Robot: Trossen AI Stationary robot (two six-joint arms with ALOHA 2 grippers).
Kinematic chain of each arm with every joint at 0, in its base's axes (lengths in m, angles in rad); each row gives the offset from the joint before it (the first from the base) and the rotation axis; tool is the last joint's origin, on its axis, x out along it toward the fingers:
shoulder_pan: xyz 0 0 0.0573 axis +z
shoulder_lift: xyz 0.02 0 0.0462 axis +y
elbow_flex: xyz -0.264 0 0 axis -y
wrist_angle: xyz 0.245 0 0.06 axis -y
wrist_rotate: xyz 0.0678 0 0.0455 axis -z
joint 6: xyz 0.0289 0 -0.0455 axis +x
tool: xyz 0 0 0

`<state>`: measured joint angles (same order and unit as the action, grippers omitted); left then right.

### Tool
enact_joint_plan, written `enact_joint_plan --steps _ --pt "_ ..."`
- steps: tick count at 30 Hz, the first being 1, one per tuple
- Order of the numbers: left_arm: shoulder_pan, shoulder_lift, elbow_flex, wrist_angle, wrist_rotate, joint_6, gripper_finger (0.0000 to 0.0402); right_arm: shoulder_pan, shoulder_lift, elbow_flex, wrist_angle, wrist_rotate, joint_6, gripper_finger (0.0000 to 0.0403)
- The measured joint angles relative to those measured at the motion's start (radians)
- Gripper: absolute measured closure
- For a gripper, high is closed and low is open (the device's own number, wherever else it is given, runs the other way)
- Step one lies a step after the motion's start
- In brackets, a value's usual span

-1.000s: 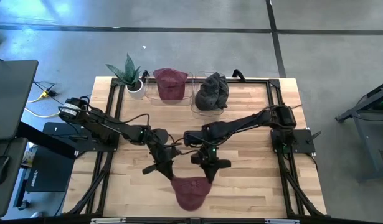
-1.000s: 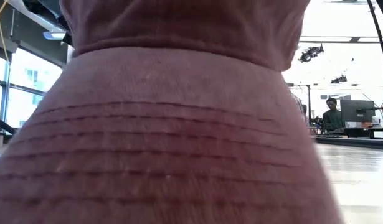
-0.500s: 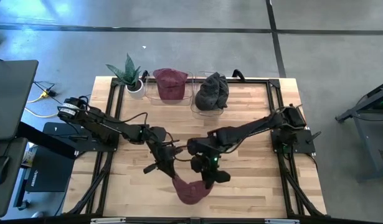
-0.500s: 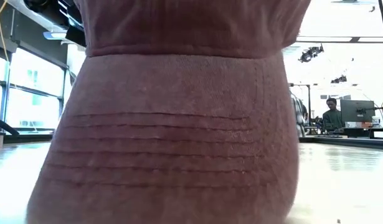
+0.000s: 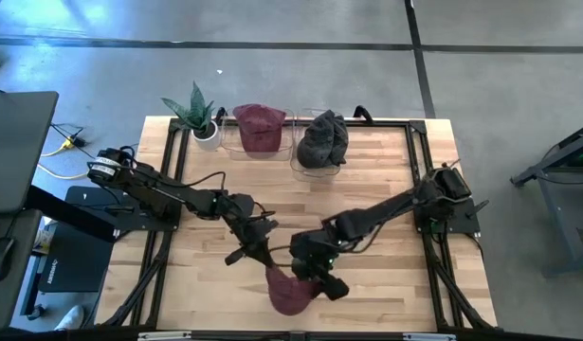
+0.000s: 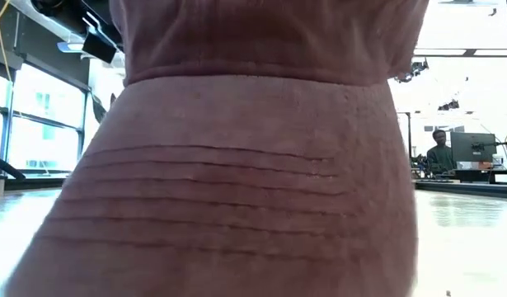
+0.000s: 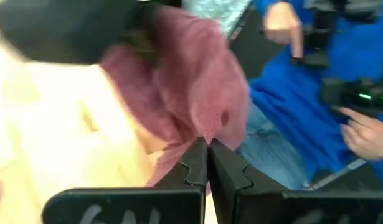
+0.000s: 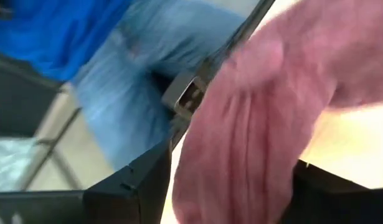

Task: Pick & Place hat
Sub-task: Put the red cap into the left transparent bin

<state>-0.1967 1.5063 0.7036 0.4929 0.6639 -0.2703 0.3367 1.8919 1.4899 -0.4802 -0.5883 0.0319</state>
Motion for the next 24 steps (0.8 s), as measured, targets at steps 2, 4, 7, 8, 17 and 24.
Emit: enact_joint_plan --steps 2,4,7,8,17,24 --pt "0.000 0.000 0.000 -0.010 -0.046 -0.016 0.0401 0.023 0.000 0.000 0.037 0.068 0.016 0.0199" --pt "0.000 -0.025 -0.002 -0.038 -0.070 -0.023 0.0401 0.041 0.000 0.000 0.044 0.108 0.020 0.0210" --pt "0.000 -0.071 0.000 -0.072 -0.097 -0.018 0.0401 0.054 -0.003 0.000 0.035 0.095 0.041 0.0232" --pt "0.000 -0.087 -0.001 -0.106 -0.107 -0.012 0.0401 0.057 -0.006 0.000 0.034 0.078 0.054 0.0241" --pt "-0.049 -0.235 -0.001 -0.268 -0.239 0.045 0.0401 0.068 -0.025 0.000 0.029 0.119 0.042 0.0362" --pt "-0.046 -0.251 -0.001 -0.238 -0.116 0.096 0.0388 0.025 -0.051 0.000 0.029 0.135 0.006 0.0388"
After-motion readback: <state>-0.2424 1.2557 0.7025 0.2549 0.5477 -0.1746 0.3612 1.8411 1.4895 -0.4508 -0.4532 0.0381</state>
